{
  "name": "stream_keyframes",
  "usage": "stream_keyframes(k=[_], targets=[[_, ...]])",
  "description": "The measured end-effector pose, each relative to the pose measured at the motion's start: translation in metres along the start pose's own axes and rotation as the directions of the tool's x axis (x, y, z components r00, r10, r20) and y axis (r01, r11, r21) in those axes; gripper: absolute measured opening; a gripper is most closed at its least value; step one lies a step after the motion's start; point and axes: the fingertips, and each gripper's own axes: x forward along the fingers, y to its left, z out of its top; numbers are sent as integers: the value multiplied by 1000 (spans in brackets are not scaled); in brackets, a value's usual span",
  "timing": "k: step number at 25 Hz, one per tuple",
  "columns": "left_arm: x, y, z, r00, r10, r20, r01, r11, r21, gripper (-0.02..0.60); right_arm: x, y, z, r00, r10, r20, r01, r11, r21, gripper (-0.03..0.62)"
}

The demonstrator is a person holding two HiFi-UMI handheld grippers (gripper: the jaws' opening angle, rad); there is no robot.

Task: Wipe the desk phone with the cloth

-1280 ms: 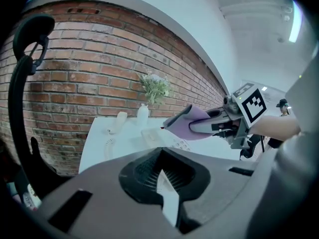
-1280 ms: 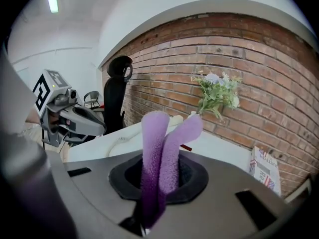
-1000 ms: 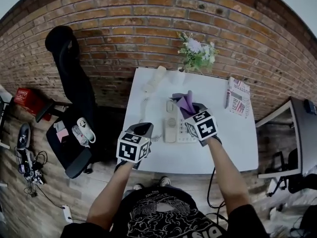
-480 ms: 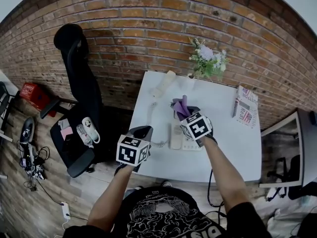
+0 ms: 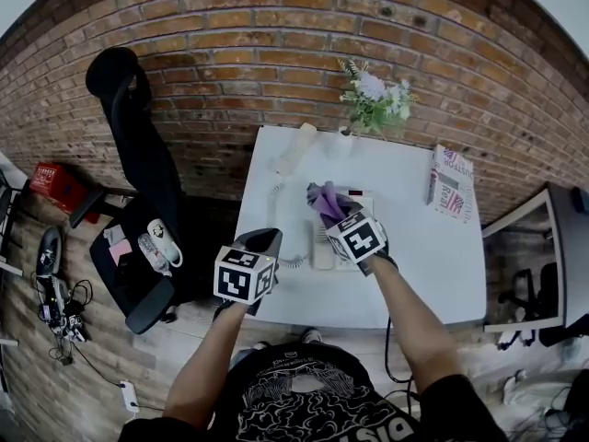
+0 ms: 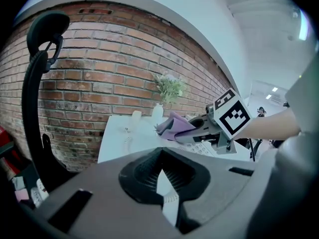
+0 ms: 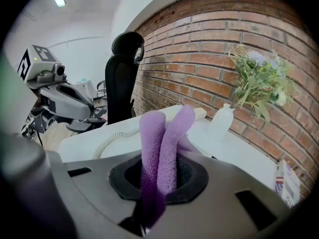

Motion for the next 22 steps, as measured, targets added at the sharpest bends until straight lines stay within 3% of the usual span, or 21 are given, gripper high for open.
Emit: stream_keyframes(k=[22], targets=[[-17,-24,-16,995,-96,-25,97,995,30,6,-29,54,-48,999,-4,-45,8,996,90,48]])
